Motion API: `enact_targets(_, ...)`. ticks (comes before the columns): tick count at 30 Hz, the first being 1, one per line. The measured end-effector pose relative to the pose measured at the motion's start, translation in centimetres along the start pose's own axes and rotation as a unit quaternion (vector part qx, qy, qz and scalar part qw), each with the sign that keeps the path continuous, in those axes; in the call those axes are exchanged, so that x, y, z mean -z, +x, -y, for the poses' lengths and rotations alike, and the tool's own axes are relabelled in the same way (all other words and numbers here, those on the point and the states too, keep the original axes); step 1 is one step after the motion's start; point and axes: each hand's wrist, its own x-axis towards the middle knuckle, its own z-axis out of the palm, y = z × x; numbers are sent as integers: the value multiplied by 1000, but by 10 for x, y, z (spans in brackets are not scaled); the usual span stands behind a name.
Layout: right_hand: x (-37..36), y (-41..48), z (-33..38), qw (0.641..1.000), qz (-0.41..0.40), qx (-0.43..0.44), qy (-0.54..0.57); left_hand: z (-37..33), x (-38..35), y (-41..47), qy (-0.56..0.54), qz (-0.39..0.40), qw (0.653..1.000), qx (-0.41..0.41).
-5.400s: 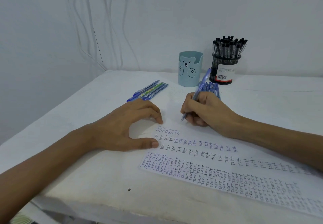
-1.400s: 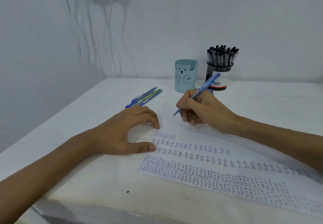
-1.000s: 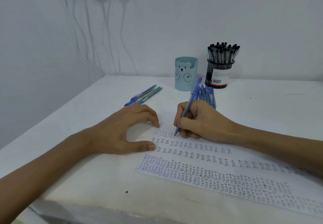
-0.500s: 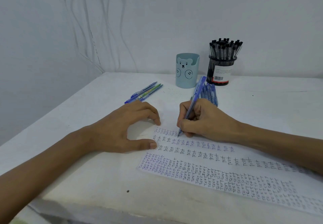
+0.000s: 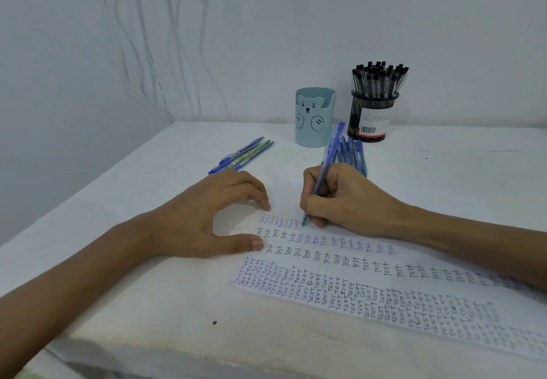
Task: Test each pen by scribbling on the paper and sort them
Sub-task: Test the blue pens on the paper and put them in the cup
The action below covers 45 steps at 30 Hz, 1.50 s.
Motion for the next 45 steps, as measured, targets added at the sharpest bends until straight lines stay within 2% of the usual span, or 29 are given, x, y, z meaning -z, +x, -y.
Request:
enact_targets(27, -1, -1, 3, 1000, -10, -10, -4, 0, 0, 0, 0, 5, 1000, 6)
enact_targets(41, -3, 0, 5, 999, -42, -24, -11, 0, -1, 1, 4, -3, 1000, -8)
enact_targets(45, 0, 5, 4, 989, -87, -82, 91, 0, -1, 0, 1, -2, 1000, -4)
